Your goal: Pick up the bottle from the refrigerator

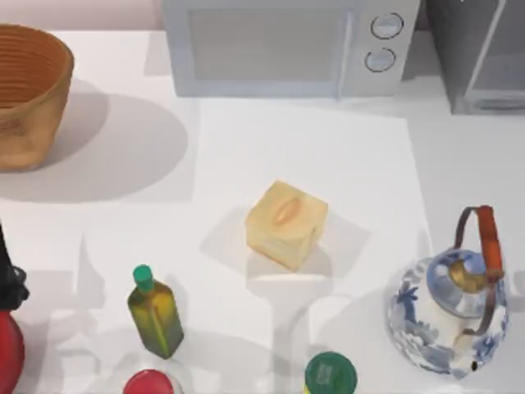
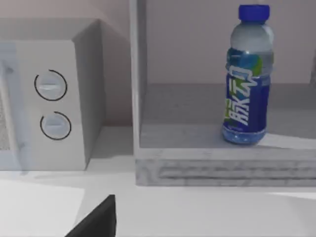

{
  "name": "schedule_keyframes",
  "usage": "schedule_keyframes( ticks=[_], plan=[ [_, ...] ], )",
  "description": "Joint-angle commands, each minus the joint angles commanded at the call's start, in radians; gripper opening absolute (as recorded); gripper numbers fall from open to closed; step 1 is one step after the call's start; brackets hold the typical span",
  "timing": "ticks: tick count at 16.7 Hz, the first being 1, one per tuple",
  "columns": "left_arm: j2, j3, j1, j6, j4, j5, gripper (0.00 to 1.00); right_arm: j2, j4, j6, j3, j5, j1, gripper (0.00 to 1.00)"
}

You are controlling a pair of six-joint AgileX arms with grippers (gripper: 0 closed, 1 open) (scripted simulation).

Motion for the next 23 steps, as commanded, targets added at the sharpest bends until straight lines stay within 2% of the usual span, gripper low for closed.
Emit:
schedule_keyframes(
  ticks=[4,8,11,17,23],
  plan=[
    [0.0,0.0,0.0,0.0,0.0,0.0,1.0,0.031,0.028,0.0,0.008,-0.012,-0.011,1.0],
    [0.0,0.0,0.0,0.0,0.0,0.0,1.0,0.217,0.2,0.003,0.051,-0.073,-0.072,1.0],
    [0.0,0.0,0.0,0.0,0.0,0.0,1.0,0.461,0.426,0.007,0.092,-0.141,-0.142,1.0],
    [0.0,0.0,0.0,0.0,0.0,0.0,1.0,1.116,0.988,0.018,0.153,-0.297,-0.302,1.0],
    [0.0,0.0,0.0,0.0,0.0,0.0,1.0,1.54,1.35,0.023,0.179,-0.422,-0.433,1.0]
  ],
)
